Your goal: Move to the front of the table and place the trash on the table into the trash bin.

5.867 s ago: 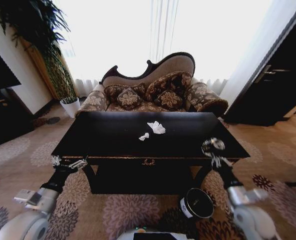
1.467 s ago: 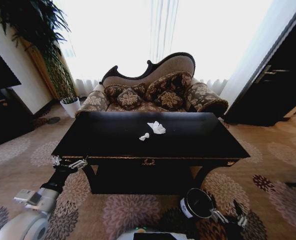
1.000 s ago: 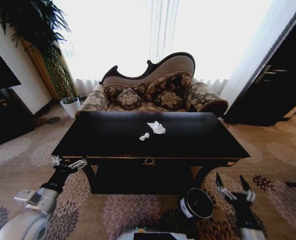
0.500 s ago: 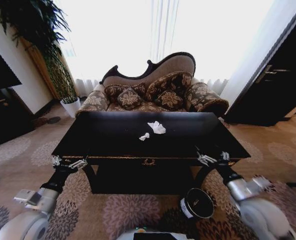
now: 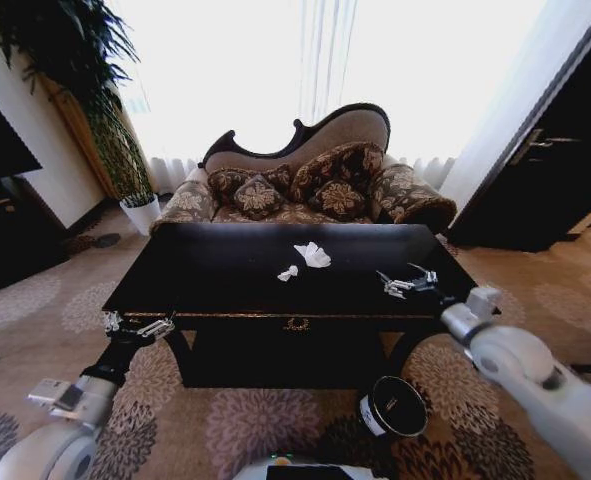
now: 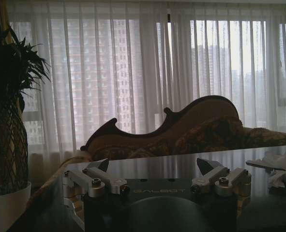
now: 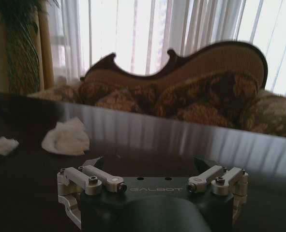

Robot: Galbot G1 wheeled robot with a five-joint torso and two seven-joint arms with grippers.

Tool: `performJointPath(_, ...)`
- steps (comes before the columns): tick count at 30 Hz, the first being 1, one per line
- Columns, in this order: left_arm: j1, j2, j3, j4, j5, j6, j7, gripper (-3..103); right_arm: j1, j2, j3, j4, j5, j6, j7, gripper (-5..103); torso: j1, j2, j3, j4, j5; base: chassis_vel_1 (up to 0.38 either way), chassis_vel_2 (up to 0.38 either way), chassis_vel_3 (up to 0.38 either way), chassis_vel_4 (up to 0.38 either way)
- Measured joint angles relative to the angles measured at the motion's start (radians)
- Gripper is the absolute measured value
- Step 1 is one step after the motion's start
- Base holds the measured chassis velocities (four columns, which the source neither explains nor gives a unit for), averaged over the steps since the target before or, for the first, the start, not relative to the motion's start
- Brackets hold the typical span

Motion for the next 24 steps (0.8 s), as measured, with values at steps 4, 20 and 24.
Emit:
performJointPath(4, 0.000, 0.000, 0.000, 0.000, 0.000, 0.000, 0.000, 100, 0.225, -0.072, -0.190, -0.081, 0.064, -0.023, 0.040, 100, 0.000, 0.000, 0.000, 0.0001, -0.0001, 0.000, 0.000, 0.000, 0.000)
performJointPath(20, 0.000, 0.000, 0.000, 0.000, 0.000, 0.000, 0.000, 100, 0.968, 0.018, -0.927, -0.204, 0.222, -0.094, 0.185, 100, 0.000, 0.000, 0.000, 0.0000, 0.0007, 0.000, 0.000, 0.000, 0.000)
performJointPath(24, 0.000, 0.000, 0.000, 0.000, 0.000, 0.000, 0.000, 100, 1.096, 0.054, -1.041, -0.234, 0.235, -0.099, 0.204, 100, 0.000, 0.000, 0.000, 0.0001, -0.0008, 0.000, 0.000, 0.000, 0.000)
